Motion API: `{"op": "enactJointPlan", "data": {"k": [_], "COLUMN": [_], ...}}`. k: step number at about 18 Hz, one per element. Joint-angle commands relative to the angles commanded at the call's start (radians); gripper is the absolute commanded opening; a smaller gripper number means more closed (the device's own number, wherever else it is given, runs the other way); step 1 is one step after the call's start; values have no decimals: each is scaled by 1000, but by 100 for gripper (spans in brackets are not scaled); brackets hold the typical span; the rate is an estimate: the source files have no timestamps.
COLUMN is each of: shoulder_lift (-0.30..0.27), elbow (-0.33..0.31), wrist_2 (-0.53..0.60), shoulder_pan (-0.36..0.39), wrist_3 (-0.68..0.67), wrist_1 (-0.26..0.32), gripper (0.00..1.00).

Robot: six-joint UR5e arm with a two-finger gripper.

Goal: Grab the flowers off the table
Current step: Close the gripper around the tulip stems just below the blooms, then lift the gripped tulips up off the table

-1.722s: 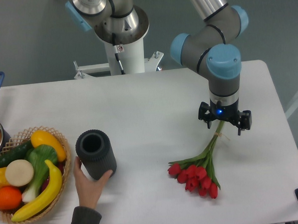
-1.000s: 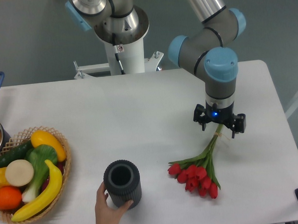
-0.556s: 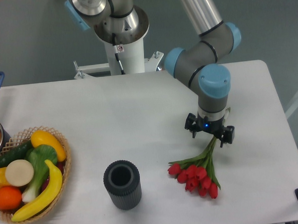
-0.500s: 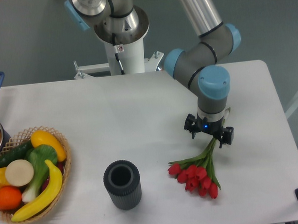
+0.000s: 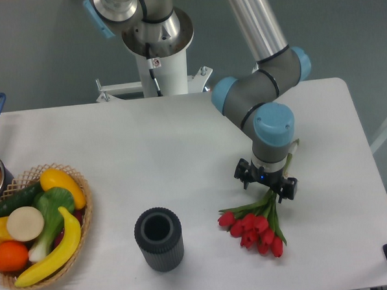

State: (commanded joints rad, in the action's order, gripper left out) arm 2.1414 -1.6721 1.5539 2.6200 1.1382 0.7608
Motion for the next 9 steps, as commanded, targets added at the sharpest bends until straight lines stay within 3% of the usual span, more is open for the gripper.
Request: {"op": "enactJointPlan", "data": {"k": [2,3,9], "shoulder_lift": [-6,-6,-37], "elbow": [-14,-12,-14], "wrist_2": [0,0,11], "shoulder_pan": [0,-2,-2], "wrist_3": [-1,-6,-5], "wrist_1": [-3,-3,-5], "gripper": [14,0,0]}}
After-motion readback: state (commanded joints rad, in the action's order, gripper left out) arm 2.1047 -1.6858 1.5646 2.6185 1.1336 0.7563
